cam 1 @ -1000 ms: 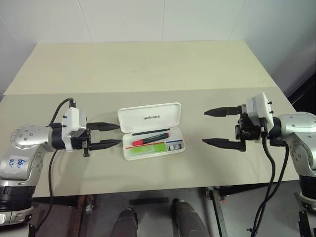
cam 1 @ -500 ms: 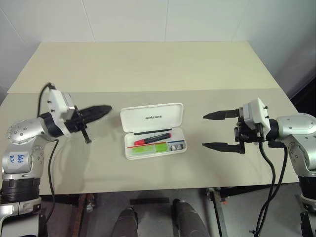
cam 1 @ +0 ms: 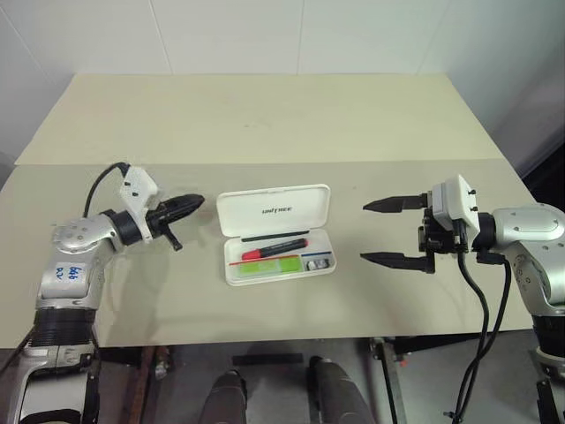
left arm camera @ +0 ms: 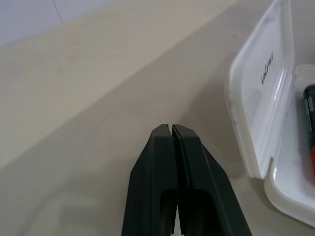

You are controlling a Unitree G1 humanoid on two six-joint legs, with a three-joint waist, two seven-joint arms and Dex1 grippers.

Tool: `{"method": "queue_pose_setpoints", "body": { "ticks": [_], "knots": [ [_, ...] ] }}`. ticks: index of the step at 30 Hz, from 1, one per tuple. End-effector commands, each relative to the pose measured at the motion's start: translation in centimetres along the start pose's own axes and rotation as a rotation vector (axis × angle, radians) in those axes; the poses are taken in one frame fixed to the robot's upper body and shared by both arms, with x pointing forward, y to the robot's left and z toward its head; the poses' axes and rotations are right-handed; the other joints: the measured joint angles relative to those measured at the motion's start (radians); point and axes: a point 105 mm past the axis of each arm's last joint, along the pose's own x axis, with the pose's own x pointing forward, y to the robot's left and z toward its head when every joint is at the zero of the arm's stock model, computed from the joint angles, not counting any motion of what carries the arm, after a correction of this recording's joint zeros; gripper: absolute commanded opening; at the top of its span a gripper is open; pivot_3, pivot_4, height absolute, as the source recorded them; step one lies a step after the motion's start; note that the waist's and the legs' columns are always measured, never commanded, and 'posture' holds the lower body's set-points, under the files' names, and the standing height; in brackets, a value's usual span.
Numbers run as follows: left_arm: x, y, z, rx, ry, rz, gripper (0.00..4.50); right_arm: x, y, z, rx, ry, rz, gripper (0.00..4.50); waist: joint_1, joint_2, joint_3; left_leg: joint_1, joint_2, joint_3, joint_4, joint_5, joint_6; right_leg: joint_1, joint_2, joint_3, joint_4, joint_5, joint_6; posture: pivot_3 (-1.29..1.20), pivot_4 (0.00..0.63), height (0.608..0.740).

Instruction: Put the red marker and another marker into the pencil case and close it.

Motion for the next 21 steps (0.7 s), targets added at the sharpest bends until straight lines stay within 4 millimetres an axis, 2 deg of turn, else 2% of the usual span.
{"method": "queue_pose_setpoints", "body": {
  "ticks": [1,4,13,21],
  "knots": [
    [0.7,0.1,0.8,0.013,-0.019,-0.008,0.02,0.1,0.2,1.2,-0.037,-0.028,-0.001,4.5,0.001,0.0,0.0,0.0,0.0,0.0,0.0,0.0,0.0,0.0,0.0,0.0,0.0,0.0,0.0,0.0,0.15,0.74],
    [1.8,-0.3,1.3,-0.01,-0.05,-0.039,0.02,0.3,0.4,1.2,-0.033,-0.033,-0.004,4.5,0.002,0.0,0.0,0.0,0.0,0.0,0.001,0.0,0.0,0.0,0.0,0.0,0.0,0.0,0.0,0.0,0.15,0.74],
    [2.8,-1.5,1.6,-0.038,-0.066,-0.121,0.02,0.4,0.3,1.2,-0.03,-0.043,-0.022,4.5,0.002,0.0,0.0,0.0,0.0,0.0,0.0,0.0,0.0,0.0,0.0,0.0,0.0,0.0,0.0,0.0,0.15,0.74],
    [2.7,-2.9,2.8,0.0,-0.106,-0.226,0.02,0.7,0.3,1.2,-0.028,-0.051,-0.026,4.5,0.003,0.0,0.0,0.0,0.0,0.0,0.0,0.0,0.0,0.0,0.0,0.0,0.0,0.0,0.0,0.0,0.15,0.74]
  ]
}}
